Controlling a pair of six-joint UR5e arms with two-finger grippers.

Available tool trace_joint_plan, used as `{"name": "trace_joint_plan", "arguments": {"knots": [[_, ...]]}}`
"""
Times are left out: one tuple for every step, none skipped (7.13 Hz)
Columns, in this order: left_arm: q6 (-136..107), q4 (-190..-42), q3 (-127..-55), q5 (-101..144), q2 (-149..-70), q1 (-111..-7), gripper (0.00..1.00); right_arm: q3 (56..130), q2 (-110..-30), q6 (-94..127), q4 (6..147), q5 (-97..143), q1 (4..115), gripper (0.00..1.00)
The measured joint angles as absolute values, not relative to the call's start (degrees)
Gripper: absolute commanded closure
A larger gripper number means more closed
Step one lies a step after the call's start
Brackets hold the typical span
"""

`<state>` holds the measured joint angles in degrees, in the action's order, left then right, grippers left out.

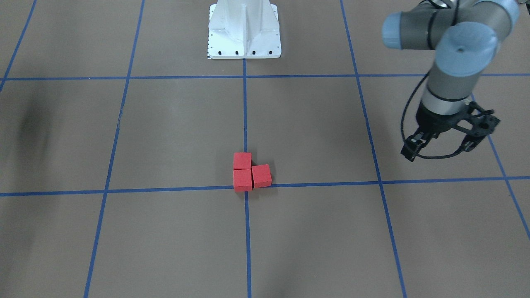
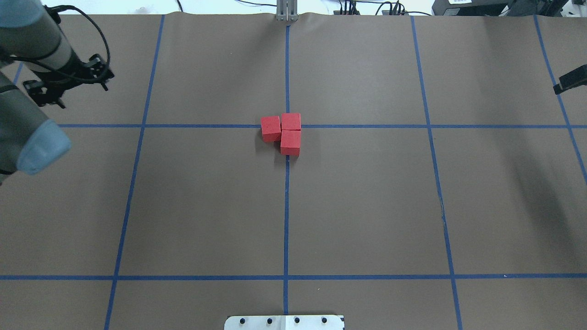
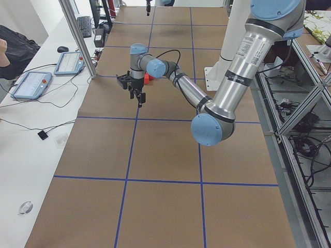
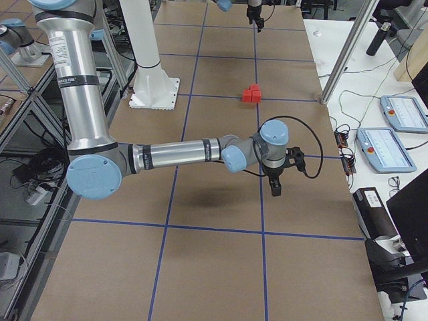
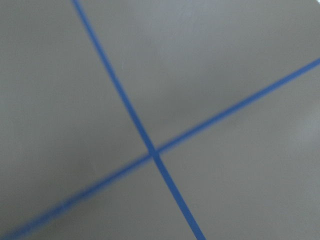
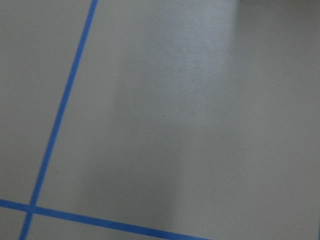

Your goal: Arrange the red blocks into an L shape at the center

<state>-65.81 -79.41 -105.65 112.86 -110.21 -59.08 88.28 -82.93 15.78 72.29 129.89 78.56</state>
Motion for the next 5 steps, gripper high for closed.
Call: {"name": "trace_joint_plan", "arguments": {"knots": [[-44.6,-81.9,-108.1,115.1,-102.9,-65.5,0.00,88.4,-85.1,14.6,72.0,129.9,80.0,0.01],[-26.9,-85.0,-109.1,115.9,-97.2,-70.7,0.00,88.3,-86.5,14.2,72.0,129.8,80.8,0.01],[-9.6,-88.6,-108.8,116.9,-91.8,-75.0,0.00,88.2,-87.6,14.2,72.0,130.0,81.7,0.01],[0.8,-90.9,-107.5,118.5,-88.9,-77.3,0.00,88.2,-88.1,14.2,72.2,130.9,82.6,0.01],[4.9,-92.5,-105.6,119.8,-88.0,-78.2,0.00,88.2,-88.6,14.2,72.5,132.9,83.3,0.01]]}}
